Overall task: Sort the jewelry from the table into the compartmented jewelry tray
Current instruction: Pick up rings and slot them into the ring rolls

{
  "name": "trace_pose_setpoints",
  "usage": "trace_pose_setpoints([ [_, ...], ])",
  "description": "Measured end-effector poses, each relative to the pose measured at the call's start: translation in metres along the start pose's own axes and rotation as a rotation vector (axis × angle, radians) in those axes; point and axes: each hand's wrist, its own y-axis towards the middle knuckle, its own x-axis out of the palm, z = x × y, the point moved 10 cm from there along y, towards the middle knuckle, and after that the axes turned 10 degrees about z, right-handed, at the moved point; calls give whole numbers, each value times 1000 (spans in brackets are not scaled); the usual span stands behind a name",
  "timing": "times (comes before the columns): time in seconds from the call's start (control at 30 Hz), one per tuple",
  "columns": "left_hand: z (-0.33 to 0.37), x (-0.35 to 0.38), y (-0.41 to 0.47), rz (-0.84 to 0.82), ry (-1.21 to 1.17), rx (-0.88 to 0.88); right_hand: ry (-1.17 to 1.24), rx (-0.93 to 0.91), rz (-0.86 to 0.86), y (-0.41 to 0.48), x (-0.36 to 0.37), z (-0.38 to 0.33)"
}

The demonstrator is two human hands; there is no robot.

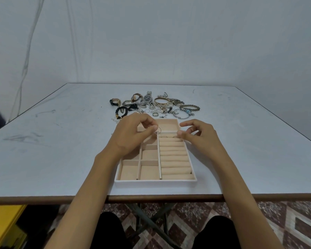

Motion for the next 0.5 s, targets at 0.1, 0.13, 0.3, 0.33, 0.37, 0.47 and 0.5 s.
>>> trace_pose_setpoints([
  [0.1,2,0,0,-5,0,7,10,-2,-26,-1,3,0],
  [0.13,2,0,0,-6,-2,8,3,-2,-26,-1,4,1],
  [0.3,6,0,-1,-6,-4,13,7,8,-21,-3,5,1],
  [0.33,7,1,-1,-15,-15,13,36,19,-10,-2,2,1],
  [0.37,9,2,-1,-27,-27,21,62,32,13,-1,-2,1],
  [0.47,13,6,-1,-68,-48,57,-127,-4,143,1,-21,5],
  [0.5,15,7,-1,-78,-46,67,-226,-33,165,-1,-24,4],
])
